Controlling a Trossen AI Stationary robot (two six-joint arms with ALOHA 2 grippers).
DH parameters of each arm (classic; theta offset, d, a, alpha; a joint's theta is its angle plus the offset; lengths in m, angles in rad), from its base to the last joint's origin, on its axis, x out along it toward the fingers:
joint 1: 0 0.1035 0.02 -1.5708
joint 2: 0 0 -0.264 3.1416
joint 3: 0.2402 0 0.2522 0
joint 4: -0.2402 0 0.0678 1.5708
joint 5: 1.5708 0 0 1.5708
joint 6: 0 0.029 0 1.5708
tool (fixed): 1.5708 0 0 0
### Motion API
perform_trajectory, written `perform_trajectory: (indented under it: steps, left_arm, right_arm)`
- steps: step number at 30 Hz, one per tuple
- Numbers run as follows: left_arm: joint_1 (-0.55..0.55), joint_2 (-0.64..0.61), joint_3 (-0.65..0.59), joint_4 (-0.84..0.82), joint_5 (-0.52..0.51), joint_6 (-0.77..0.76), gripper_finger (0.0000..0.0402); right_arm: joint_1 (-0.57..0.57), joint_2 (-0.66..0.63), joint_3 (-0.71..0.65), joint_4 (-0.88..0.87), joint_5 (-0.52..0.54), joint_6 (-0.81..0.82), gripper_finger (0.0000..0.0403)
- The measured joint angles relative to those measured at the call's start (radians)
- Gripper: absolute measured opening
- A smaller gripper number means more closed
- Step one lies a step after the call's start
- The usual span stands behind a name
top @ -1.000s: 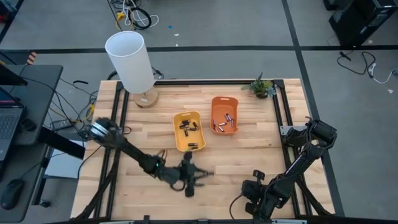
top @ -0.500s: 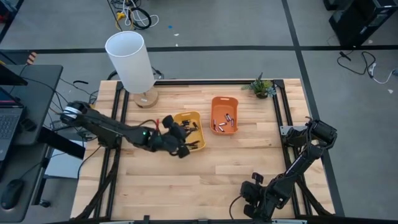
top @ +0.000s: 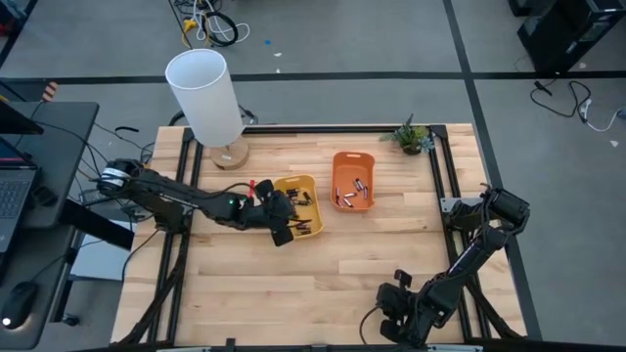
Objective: Sort batteries
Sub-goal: Put the black battery into the yellow bin, then put the bottom silver battery into the orange bin
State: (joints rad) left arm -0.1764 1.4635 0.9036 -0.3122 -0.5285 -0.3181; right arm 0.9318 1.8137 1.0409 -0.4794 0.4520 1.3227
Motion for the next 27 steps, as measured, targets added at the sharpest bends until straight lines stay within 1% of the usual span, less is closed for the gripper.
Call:
perform_trajectory:
  steps: [2, 5, 7, 9, 12, 17, 23, 25, 27]
  left_arm:
    - [0.0, 0.0, 0.0, -0.004, 0.0, 0.0, 0.0137]
    - [0.0, -0.003, 0.0, -0.015, -0.005, -0.009, 0.016]
    - [0.0, -0.008, 0.0, -0.026, -0.008, -0.03, 0.017]
    - [-0.001, -0.016, 0.0, -0.026, -0.009, -0.051, 0.0173]
    - [-0.015, -0.027, 0.0, 0.0, -0.032, -0.072, 0.0171]
    - [-0.047, -0.029, 0.001, 0.055, -0.047, -0.06, 0.0165]
    - [-0.087, -0.028, 0.001, 0.086, -0.048, -0.06, 0.0163]
    - [-0.098, -0.028, 0.001, 0.095, -0.047, -0.06, 0.0163]
    - [-0.109, -0.028, 0.001, 0.1, -0.047, -0.061, 0.0163]
  right_arm:
    - [-0.001, 0.0, 0.0, 0.019, -0.001, 0.067, 0.0058]
    - [-0.011, 0.0, 0.0, 0.023, -0.011, 0.083, 0.0059]
    - [-0.019, 0.0, 0.0, 0.016, -0.065, 0.08, 0.0059]
    - [-0.023, 0.0, 0.0, 0.002, -0.133, 0.113, 0.006]
    - [-0.02, 0.0, 0.0, -0.012, -0.175, 0.147, 0.006]
    - [-0.025, 0.0, 0.0, -0.041, -0.181, 0.202, 0.0064]
    - [-0.04, 0.0, 0.0, -0.125, -0.166, 0.198, 0.0064]
    - [-0.057, 0.0, 0.0, -0.163, -0.159, 0.167, 0.0064]
    - [-0.072, 0.0, 0.0, -0.192, -0.158, 0.093, 0.0064]
